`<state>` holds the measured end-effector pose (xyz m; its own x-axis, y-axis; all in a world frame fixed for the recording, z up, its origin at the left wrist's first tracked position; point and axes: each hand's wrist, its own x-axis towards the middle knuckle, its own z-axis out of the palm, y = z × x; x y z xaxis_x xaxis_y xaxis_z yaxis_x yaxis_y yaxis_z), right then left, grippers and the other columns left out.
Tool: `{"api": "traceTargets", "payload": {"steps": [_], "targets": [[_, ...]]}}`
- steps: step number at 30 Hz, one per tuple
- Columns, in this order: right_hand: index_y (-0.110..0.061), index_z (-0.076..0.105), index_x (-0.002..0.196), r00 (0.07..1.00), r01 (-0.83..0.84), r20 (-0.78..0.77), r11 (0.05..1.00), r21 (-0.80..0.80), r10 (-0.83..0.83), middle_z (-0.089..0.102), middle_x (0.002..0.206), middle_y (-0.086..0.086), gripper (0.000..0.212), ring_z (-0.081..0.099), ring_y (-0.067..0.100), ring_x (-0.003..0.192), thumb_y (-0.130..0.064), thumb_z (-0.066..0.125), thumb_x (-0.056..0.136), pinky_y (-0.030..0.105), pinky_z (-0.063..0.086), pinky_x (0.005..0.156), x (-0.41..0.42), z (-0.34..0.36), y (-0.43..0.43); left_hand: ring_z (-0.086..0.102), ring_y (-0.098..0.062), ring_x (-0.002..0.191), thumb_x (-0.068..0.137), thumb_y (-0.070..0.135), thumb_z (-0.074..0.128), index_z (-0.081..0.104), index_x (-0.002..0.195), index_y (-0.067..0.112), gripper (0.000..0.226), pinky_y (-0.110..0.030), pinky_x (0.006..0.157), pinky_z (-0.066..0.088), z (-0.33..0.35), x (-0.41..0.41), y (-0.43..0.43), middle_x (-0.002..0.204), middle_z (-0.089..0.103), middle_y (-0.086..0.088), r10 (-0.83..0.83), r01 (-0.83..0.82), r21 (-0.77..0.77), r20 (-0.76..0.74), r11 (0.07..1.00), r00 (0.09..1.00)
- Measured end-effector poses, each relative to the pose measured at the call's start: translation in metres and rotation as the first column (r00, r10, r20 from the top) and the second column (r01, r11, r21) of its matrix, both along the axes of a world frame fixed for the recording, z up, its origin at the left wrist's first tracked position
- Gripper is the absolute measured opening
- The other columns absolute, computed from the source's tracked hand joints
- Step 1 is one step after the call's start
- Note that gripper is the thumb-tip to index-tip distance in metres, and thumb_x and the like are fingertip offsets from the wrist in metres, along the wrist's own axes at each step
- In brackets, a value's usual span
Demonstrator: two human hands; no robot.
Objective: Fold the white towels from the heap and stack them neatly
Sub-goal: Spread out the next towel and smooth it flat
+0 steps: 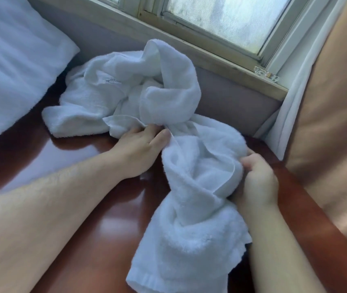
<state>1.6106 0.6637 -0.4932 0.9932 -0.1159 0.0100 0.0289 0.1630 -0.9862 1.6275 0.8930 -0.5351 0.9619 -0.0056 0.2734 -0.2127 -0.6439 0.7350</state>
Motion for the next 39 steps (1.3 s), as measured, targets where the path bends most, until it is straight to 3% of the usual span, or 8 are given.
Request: {"api": "traceTargets", "payload": {"steps": [8, 17, 23, 28, 30, 33, 36, 39], "targets": [[-0.015, 0.065, 0.102, 0.999, -0.036, -0.025, 0.801, -0.597, 0.026, 0.070, 0.093, -0.002, 0.047, 0.066, 0.020, 0.084, -0.044, 0.067, 0.066, 0.039, 0.055, 0.071, 0.001, -0.007, 0.023, 0.059, 0.008, 0.111, 0.100, 0.034, 0.040, 0.067, 0.112, 0.034, 0.029, -0.011, 0.094, 0.042, 0.004, -0.009, 0.006, 0.110, 0.069, 0.024, -0.114, 0.162, -0.458, 0.132, 0.874, 0.985], [0.013, 0.056, 0.095, 0.831, -0.556, -0.070, 0.828, -0.067, 0.552, 0.053, 0.088, 0.021, 0.038, 0.047, 0.036, 0.079, 0.002, 0.050, 0.059, 0.040, 0.039, 0.066, -0.015, 0.002, 0.010, 0.040, 0.003, 0.137, 0.106, 0.042, 0.029, 0.055, 0.141, 0.024, 0.048, -0.031, 0.122, 0.024, 0.010, -0.009, 0.004, 0.145, 0.052, 0.013, -0.187, 0.215, -0.490, 0.107, 0.845, 0.977], [0.004, 0.060, 0.131, 0.489, -0.867, 0.202, 0.448, 0.219, 0.848, 0.065, 0.128, 0.023, 0.064, 0.061, 0.031, 0.122, 0.025, 0.026, 0.081, 0.028, 0.046, 0.105, -0.015, 0.026, 0.005, 0.043, 0.006, 0.134, 0.096, 0.049, 0.027, 0.055, 0.135, 0.035, 0.050, -0.032, 0.121, 0.026, 0.006, 0.002, 0.011, 0.141, 0.055, 0.016, -0.052, 0.132, -0.506, 0.169, 0.852, 0.984], [0.000, 0.070, 0.099, 0.926, -0.367, -0.103, 0.805, -0.466, 0.363, 0.069, 0.097, 0.013, 0.035, 0.062, 0.033, 0.089, 0.003, 0.053, 0.069, 0.040, 0.052, 0.073, -0.009, 0.007, 0.002, 0.036, 0.001, 0.141, 0.092, 0.058, 0.025, 0.054, 0.142, 0.029, 0.065, -0.035, 0.123, 0.022, -0.004, 0.008, 0.012, 0.150, 0.048, 0.012, -0.061, 0.097, -0.373, 0.107, 0.923, 0.992], [-0.017, 0.068, 0.121, 0.992, 0.076, 0.124, 0.663, -0.745, 0.025, 0.068, 0.112, -0.002, 0.040, 0.063, 0.017, 0.102, -0.014, 0.061, 0.082, 0.030, 0.049, 0.087, -0.006, 0.005, 0.009, 0.034, 0.001, 0.142, 0.092, 0.058, 0.025, 0.054, 0.142, 0.031, 0.063, -0.035, 0.123, 0.022, -0.006, 0.008, 0.012, 0.150, 0.047, 0.013, -0.058, 0.087, -0.349, 0.095, 0.933, 0.994], [-0.029, 0.065, 0.119, 0.976, 0.044, 0.180, 0.700, -0.713, 0.122, 0.063, 0.110, -0.018, 0.063, 0.059, 0.005, 0.106, -0.067, 0.057, 0.069, 0.023, 0.042, 0.087, 0.001, 0.026, 0.030, 0.036, 0.003, 0.140, 0.092, 0.058, 0.025, 0.056, 0.140, 0.033, 0.062, -0.035, 0.122, 0.023, -0.006, 0.009, 0.013, 0.147, 0.050, 0.015, -0.044, 0.081, -0.357, 0.112, 0.931, 0.993], [-0.022, 0.044, 0.144, 0.966, -0.188, -0.117, 0.321, -0.928, 0.229, 0.054, 0.129, -0.011, 0.117, 0.051, 0.014, 0.120, -0.093, 0.052, 0.052, 0.028, 0.037, 0.087, 0.005, 0.024, 0.065, 0.038, 0.003, 0.139, 0.092, 0.060, 0.027, 0.056, 0.140, 0.033, 0.062, -0.036, 0.121, 0.026, -0.006, 0.011, 0.012, 0.147, 0.051, 0.015, -0.050, 0.090, -0.371, 0.116, 0.924, 0.992], [-0.028, 0.064, 0.106, 0.961, -0.189, -0.175, 0.045, -0.981, 0.213, 0.065, 0.104, -0.007, 0.059, 0.063, 0.018, 0.091, -0.070, 0.063, 0.064, 0.032, 0.050, 0.068, 0.014, 0.005, 0.085, 0.038, -0.001, 0.141, 0.089, 0.059, 0.028, 0.054, 0.142, 0.027, 0.067, -0.038, 0.121, 0.026, -0.004, 0.012, 0.011, 0.149, 0.050, 0.010, -0.081, 0.127, -0.405, 0.129, 0.905, 0.988]]}}
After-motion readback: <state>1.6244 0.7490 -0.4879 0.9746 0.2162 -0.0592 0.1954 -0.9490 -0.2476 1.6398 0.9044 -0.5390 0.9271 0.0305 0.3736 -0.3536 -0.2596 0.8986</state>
